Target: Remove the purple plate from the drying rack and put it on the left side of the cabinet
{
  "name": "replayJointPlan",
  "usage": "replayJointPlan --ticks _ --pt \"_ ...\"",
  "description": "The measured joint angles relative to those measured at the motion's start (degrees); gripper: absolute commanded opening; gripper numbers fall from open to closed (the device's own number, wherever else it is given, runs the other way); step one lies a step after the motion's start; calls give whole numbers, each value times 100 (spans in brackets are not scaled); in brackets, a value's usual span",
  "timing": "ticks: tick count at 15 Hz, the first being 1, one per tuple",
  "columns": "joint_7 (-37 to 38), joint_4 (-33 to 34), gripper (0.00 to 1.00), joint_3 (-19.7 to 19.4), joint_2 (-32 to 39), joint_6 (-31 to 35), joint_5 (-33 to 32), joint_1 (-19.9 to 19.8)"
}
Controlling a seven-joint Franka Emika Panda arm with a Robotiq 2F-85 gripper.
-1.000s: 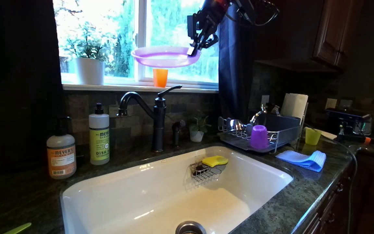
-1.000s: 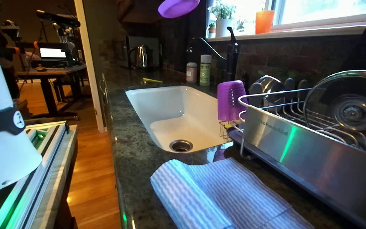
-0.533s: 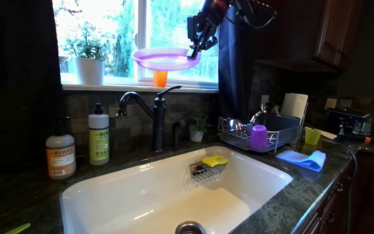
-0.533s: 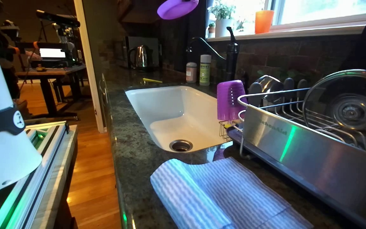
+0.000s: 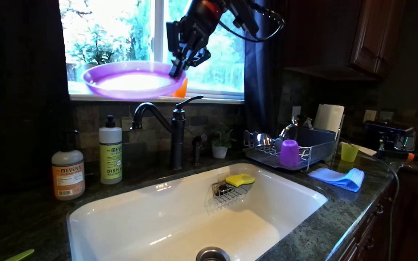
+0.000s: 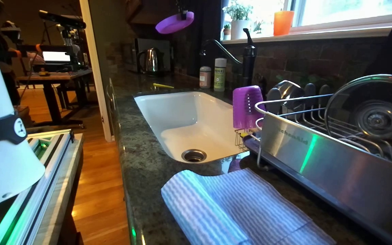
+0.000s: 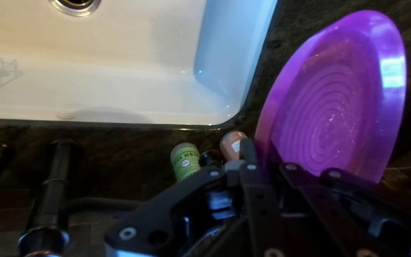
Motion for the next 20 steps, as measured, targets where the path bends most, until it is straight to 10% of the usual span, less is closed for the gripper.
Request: replayJointPlan --ticks 9,20 --pt "1170 704 2 484 1489 1009 -59 837" --pt "134 856 2 526 2647 738 608 838"
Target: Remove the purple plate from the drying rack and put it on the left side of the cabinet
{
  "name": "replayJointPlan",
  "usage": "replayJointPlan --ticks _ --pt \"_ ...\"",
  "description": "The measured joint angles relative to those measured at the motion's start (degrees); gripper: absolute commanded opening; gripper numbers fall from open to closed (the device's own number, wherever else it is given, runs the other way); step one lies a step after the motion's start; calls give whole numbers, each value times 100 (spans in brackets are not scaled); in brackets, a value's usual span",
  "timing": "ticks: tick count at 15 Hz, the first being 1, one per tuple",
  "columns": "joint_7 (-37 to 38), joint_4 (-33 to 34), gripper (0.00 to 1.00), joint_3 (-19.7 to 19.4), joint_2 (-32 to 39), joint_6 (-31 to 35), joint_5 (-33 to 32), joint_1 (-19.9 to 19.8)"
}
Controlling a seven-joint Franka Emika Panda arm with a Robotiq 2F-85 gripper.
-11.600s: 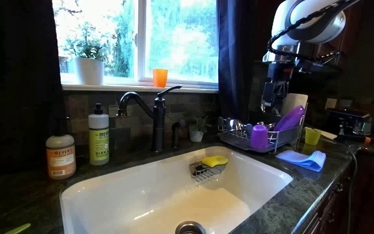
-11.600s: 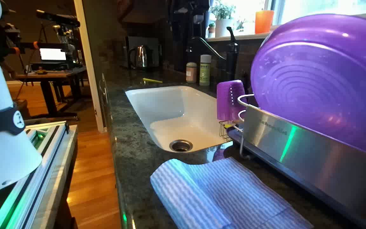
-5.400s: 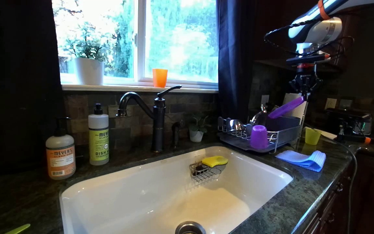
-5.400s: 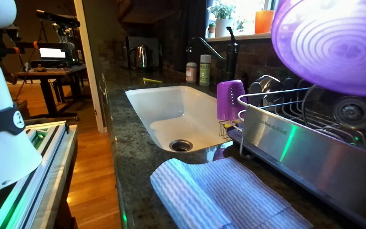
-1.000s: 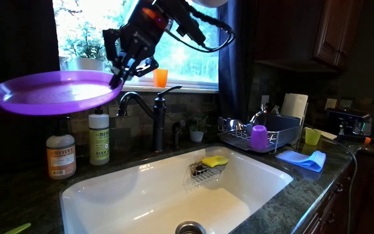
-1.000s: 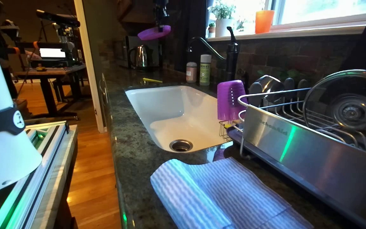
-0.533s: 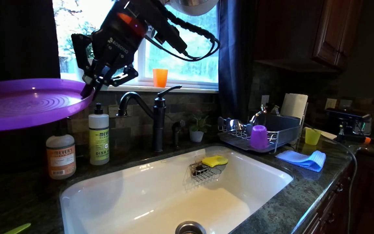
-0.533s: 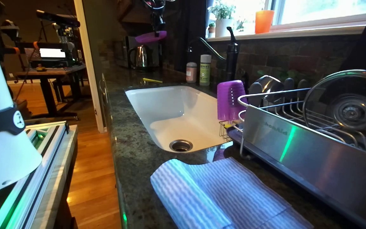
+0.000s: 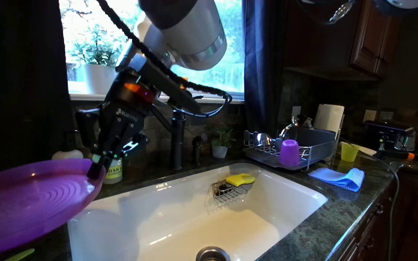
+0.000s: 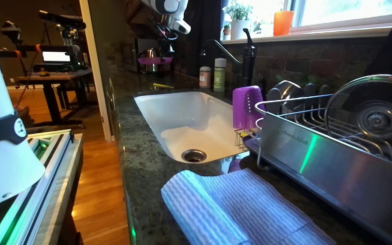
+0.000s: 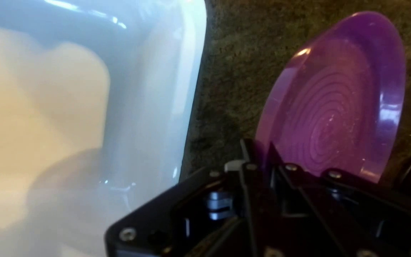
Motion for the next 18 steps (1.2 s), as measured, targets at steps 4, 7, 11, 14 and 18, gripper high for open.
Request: replayJointPlan --ticks 4,7,11,14,18 --pt "-249 149 2 61 679 414 25 159" --pt "-254 423 2 59 1105 538 -11 340" --pt "-268 835 2 62 1555 535 -44 528" --pt "-280 1032 2 64 1785 517 -46 586" --pt "-402 1085 17 75 1946 379 -58 605"
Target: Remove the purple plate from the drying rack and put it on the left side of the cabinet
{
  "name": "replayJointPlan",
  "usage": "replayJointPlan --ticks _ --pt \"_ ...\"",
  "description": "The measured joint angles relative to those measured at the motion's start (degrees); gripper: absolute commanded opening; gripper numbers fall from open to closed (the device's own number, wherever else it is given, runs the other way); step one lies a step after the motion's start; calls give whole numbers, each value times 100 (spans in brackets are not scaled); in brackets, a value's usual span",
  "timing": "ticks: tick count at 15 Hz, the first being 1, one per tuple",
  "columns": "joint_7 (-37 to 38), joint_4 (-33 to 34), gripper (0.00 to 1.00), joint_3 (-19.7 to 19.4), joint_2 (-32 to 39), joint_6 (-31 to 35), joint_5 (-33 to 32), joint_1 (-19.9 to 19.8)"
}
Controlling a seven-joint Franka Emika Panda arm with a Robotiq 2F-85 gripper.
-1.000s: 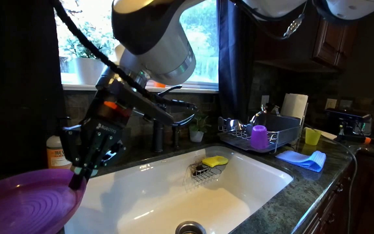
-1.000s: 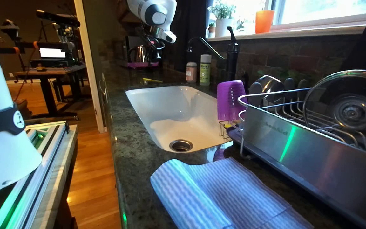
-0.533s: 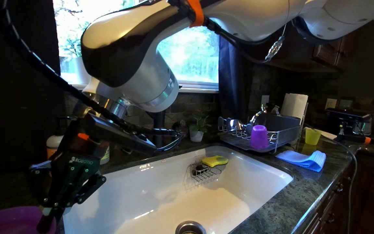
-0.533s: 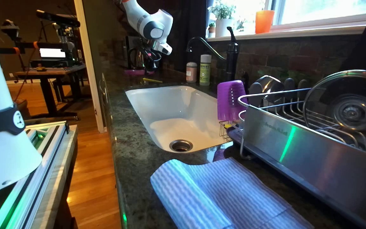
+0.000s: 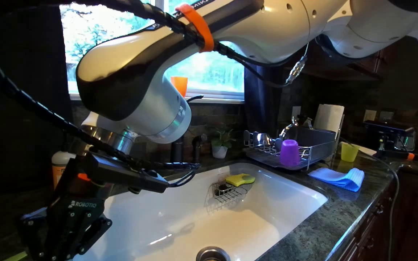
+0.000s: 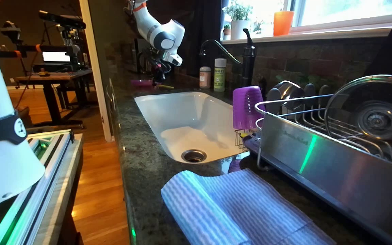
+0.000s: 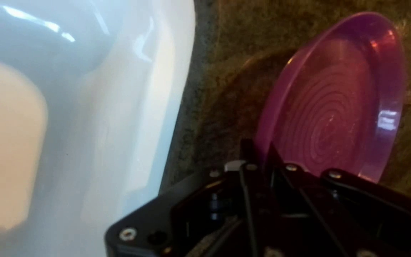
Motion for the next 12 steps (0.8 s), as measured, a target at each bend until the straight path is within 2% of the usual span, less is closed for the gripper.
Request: replayJointPlan --ticks 1,3,6,9,10,11,12 --pt "-53 0 34 1 13 -107 -7 0" --pt "-111 16 47 1 18 -361 -10 -6" --pt "-83 121 71 -18 -10 -772 -10 -46" --pt "107 162 93 -103 -259 -891 -53 -90" --pt "199 154 99 -139 -432 -891 -150 -86" --pt "277 142 100 -159 -634 -920 -273 -79" --pt "335 135 90 -163 -844 -989 -376 -69"
